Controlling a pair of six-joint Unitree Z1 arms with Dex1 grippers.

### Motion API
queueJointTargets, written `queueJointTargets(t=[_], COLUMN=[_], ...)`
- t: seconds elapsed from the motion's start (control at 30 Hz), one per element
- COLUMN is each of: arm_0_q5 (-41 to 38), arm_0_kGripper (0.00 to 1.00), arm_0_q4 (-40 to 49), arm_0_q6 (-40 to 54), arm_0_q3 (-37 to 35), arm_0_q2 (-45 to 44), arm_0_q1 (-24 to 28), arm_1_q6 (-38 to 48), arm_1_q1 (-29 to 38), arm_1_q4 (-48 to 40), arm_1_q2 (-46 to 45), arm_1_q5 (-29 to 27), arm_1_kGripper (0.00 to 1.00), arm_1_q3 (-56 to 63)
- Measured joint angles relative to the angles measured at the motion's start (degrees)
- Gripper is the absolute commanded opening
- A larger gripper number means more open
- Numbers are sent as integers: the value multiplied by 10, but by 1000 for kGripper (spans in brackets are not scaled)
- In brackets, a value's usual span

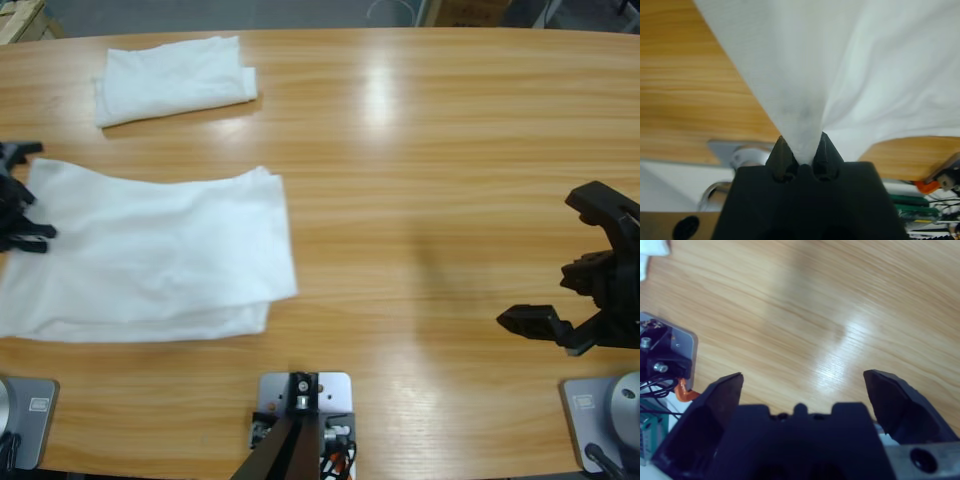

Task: Fold clothes

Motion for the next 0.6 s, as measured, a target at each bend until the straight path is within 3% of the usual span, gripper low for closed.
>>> queueJointTargets(t=[0.23,0.47,0.6], arm_0_q5=[44,66,60], arm_0_kGripper=[0,0,0], arm_0_q4=[98,111,114], arm_0_q6=[10,28,30], arm_0_q3=[-38,-143,-171], arm_0_q2=[0,12,68], arm_0_q1=[5,-6,-44], arm_1_q6=[0,0,0], arm_1_q1=[0,0,0], arm_1_q4=[-24,-32,-32], arm_1_q2=[0,0,0], arm_1_q5=[0,0,3], arm_1_kGripper=[1000,1000,1000], arm_1_q3=[21,24,24])
